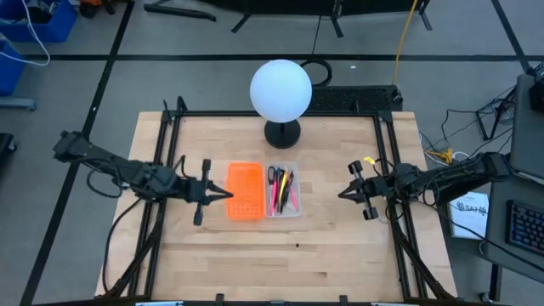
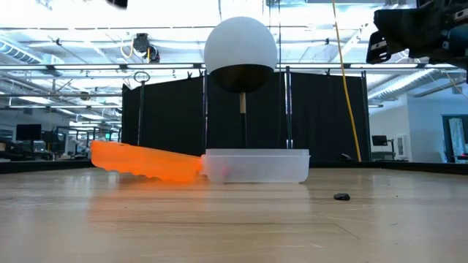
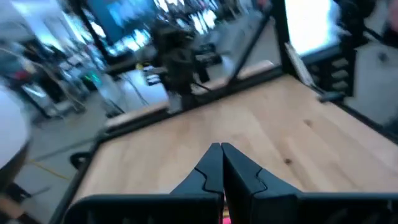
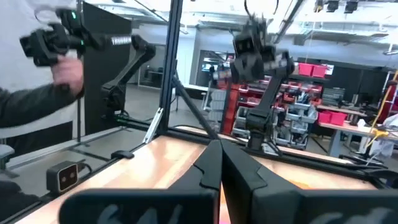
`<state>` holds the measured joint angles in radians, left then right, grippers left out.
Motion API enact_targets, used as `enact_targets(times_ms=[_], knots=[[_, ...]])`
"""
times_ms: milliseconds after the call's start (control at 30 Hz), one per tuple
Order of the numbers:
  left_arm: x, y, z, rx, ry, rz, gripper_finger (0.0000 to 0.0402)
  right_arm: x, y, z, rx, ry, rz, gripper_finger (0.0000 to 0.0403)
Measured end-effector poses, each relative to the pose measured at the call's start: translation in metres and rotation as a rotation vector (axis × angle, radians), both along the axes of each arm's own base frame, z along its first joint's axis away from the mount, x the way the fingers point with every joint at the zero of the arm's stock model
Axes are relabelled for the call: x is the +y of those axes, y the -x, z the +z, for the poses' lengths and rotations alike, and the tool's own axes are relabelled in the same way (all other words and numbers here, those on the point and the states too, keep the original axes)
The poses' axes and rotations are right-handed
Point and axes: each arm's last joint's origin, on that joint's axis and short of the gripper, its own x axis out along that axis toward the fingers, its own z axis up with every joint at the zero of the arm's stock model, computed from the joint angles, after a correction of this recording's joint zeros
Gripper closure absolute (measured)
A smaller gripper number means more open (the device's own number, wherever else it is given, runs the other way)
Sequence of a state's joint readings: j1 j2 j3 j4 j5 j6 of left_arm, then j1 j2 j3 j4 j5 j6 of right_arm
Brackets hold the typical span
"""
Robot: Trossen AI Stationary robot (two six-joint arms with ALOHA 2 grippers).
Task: Pick & place school supplies into a supply box
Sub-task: Return to Home Position
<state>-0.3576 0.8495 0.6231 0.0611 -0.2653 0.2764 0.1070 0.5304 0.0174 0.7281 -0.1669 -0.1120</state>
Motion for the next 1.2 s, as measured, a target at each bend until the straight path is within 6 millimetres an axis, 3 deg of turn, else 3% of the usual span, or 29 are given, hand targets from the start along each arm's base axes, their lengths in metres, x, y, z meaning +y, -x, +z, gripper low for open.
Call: enact_targets(times_ms=[133,333,633,833,1200], knots=[[0.014,0.021,-0.031,-0.143,0.011,0.026,0.0397,-0.002,0.000,0.000,0.000,-0.016,-0.019,0.0403],[0.041,0.052,-0.071,-0.184,0.108,0.113,0.0399,-0.010,0.000,0.003,-0.030,-0.012,-0.080,0.0403],[0.060,0.067,-0.124,-0.125,0.104,0.175,0.0400,-0.028,-0.001,-0.003,0.046,-0.110,-0.239,0.0403],[0.061,0.072,-0.128,-0.083,0.086,0.175,0.0400,-0.030,-0.002,-0.013,0.155,-0.162,-0.279,0.0403],[0.058,0.085,-0.120,-0.135,0.041,0.121,0.0401,-0.030,0.005,-0.012,0.151,-0.158,-0.304,0.0403]])
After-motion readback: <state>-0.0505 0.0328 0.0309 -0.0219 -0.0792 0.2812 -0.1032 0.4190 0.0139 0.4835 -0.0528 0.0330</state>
